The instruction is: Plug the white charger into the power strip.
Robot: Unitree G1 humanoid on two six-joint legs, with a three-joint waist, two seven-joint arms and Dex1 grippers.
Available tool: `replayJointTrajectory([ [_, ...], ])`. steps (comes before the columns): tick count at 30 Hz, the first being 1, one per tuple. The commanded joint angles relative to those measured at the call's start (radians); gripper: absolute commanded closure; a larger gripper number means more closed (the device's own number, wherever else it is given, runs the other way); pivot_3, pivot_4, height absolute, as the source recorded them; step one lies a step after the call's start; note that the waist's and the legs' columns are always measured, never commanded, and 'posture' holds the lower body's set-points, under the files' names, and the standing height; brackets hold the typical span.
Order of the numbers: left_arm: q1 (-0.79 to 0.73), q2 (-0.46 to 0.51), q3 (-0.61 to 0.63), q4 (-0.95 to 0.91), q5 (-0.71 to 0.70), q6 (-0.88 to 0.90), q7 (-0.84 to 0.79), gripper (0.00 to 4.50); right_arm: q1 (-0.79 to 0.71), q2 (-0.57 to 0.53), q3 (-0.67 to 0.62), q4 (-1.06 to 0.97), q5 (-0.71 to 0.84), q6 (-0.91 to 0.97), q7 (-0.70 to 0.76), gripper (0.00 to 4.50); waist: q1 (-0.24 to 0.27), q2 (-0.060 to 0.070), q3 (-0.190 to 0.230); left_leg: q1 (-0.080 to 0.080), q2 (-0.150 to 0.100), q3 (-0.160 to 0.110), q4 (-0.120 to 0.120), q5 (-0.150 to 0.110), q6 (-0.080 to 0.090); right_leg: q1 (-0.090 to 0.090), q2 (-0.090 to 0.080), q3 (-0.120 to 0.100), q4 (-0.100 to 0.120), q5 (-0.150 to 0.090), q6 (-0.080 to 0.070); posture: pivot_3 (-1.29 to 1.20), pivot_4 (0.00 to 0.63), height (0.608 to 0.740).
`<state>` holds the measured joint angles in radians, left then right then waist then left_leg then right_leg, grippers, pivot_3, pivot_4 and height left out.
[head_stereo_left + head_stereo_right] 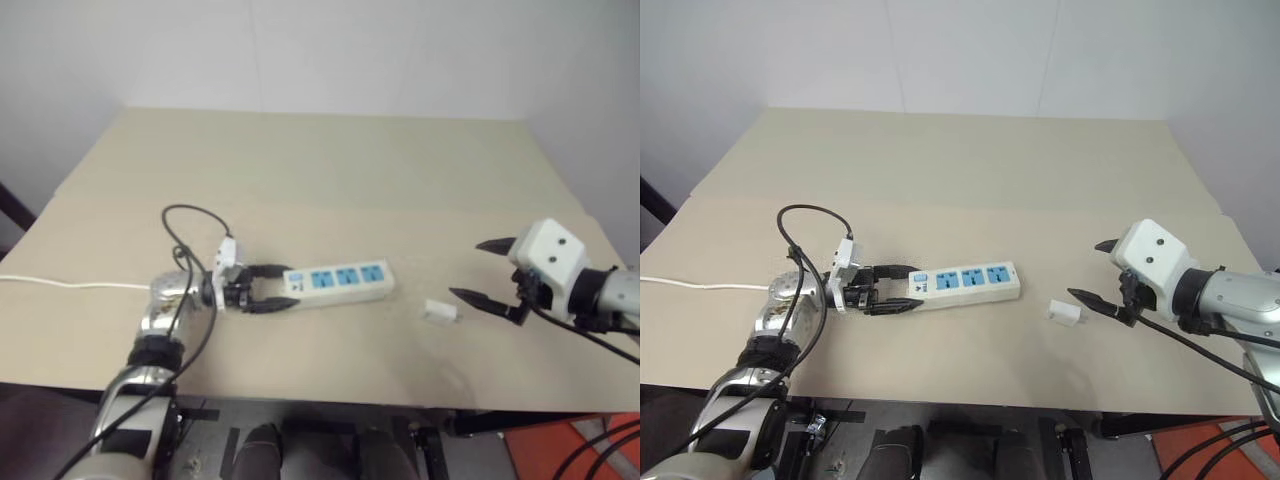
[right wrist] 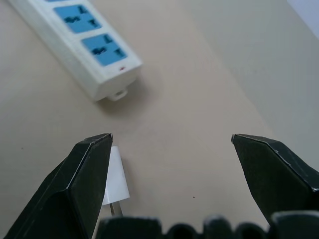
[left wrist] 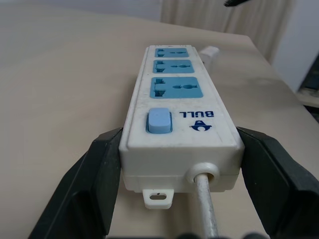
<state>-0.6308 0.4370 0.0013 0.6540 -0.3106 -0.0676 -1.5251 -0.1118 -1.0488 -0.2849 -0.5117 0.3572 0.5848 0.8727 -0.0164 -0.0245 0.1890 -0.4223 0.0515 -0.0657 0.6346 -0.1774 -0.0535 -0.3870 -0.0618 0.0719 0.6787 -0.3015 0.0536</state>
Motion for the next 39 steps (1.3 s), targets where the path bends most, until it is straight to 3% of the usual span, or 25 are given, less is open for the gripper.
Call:
replayJointTrajectory([
  [1,-0.007,0.027,-0.028,-0.022,0.034,-0.068,-0.027,1.28,-0.021,-0.023,-0.019,-0.034,0.013,0.015,0.010,0.00,-0.001,0.000,0.000,0.000,0.000,0.000,0.000,0.000,0.000,0.000,0.000,0.000,0.000,0.000,0.000,0.00,0.150,0.740],
  [5,-0.028,0.038,-0.055,0.052,0.109,-0.202,0.012,1.28,-0.026,-0.032,-0.018,-0.042,0.021,0.024,0.020,0.00,-0.001,0.000,0.000,0.000,0.000,0.000,0.000,0.000,0.000,0.000,0.000,0.000,0.000,0.000,0.000,0.00,0.150,0.740],
  [11,-0.040,0.028,-0.039,0.112,0.078,-0.244,-0.022,1.28,-0.043,-0.053,0.006,-0.045,0.039,0.054,0.042,0.00,-0.002,0.000,0.000,0.000,0.000,0.000,0.000,0.000,0.000,0.000,0.000,0.000,0.000,0.000,0.000,0.00,0.150,0.740],
  [17,-0.042,0.020,-0.036,0.152,0.075,-0.282,-0.018,1.28,-0.196,-0.168,0.129,-0.045,0.137,0.313,0.097,0.00,-0.007,0.002,-0.001,0.001,0.000,0.000,0.001,0.000,0.000,0.000,0.000,0.000,0.001,0.000,0.000,0.00,0.150,0.740],
  [23,-0.048,0.009,-0.035,0.169,0.076,-0.300,-0.015,1.28,-0.538,-0.272,0.511,-0.078,0.018,0.422,0.228,0.00,-0.009,0.003,0.000,0.000,0.001,0.000,0.001,0.000,0.000,-0.001,0.000,0.000,0.001,0.000,0.000,0.00,0.150,0.740],
  [29,-0.060,-0.003,-0.034,0.174,0.076,-0.295,-0.016,1.28,-0.898,-0.148,0.914,-0.001,-0.133,0.549,0.382,0.00,-0.011,0.004,0.000,-0.001,0.001,0.000,0.002,0.000,0.000,-0.002,0.000,0.000,0.001,0.000,0.000,0.00,0.150,0.740],
  [39,-0.058,0.012,-0.049,0.158,0.084,-0.277,-0.058,1.28,-1.037,0.013,1.145,0.242,-0.311,0.533,0.423,0.00,-0.010,0.004,0.000,-0.002,0.000,0.000,0.003,0.000,0.000,-0.003,0.000,0.000,0.002,0.000,0.000,0.00,0.150,0.740],
])
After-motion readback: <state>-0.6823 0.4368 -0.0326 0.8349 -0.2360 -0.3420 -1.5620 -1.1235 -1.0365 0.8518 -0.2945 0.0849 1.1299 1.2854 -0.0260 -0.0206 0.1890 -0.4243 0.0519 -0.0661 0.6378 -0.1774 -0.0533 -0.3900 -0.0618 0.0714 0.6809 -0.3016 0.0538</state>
